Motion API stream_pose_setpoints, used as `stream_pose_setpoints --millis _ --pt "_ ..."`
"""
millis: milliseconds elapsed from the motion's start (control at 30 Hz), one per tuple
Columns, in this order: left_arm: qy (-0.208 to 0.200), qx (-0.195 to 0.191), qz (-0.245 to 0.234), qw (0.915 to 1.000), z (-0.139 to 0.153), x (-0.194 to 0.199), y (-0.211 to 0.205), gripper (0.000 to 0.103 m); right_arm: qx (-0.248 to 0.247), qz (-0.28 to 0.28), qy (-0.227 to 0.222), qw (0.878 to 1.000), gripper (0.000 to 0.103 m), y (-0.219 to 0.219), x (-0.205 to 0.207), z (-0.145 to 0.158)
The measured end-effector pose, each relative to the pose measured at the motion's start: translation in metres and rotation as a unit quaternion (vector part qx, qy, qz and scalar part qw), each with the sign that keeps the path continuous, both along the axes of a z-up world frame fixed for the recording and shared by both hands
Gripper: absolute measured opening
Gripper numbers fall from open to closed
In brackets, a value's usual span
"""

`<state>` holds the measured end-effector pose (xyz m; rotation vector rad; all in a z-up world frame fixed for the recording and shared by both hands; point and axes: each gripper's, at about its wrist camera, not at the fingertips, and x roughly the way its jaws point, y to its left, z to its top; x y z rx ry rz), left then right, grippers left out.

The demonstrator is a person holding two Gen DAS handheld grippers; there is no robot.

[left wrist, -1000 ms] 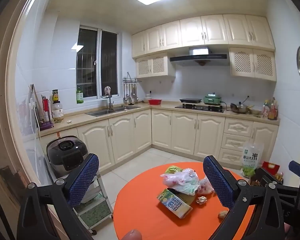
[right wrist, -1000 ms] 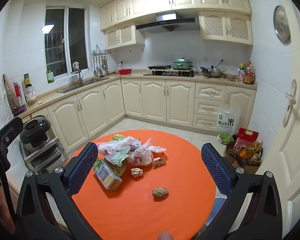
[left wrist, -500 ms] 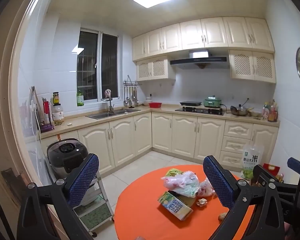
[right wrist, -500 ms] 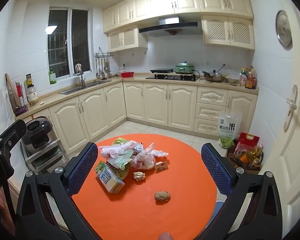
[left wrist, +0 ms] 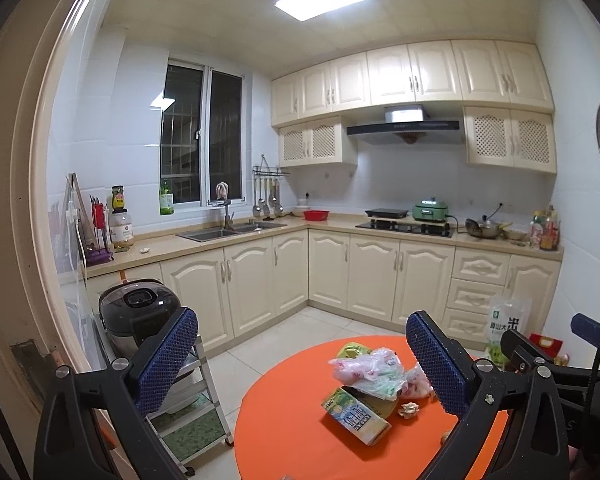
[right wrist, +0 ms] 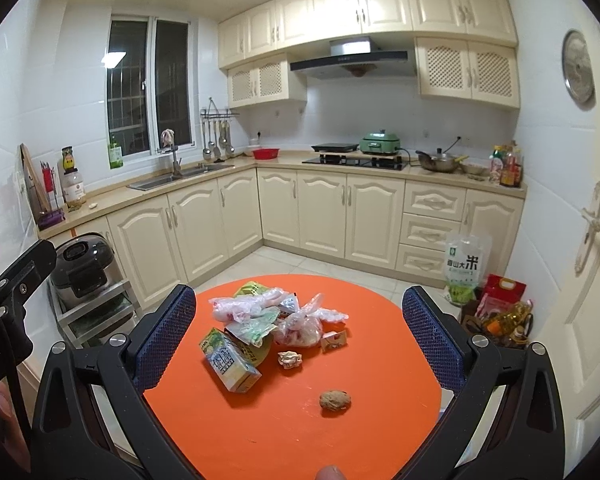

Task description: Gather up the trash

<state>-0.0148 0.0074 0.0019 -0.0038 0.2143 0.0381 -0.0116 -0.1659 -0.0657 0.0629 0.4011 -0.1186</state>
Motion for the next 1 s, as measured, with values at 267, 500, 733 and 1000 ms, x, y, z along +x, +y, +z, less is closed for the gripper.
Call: stream_pose_setpoints --millis 267,500,733,1000 --pt "0.008 0.0 0.002 1.0 -0.003 0.01 -0.002 0.102 0.001 0.008 0.003 1.0 0.103 0.0 0.007 -0.002" --pt "0.014 -0.004 -0.002 0.9999 -0.005 0.022 -0.002 0.102 0.001 0.009 0.006 1.0 0.103 -0.001 0.013 -0.002" --pt "0.02 -0.002 -0.007 0.9998 -0.007 0.031 -0.001 0.102 -0.002 0.005 0.01 1.0 0.103 -0.004 0.019 -0.005" --pt "0.041 -0.008 -0.013 0.999 -0.017 0.048 0.001 0.102 0.001 0.005 0.031 1.0 0.103 -0.009 0.03 -0.019"
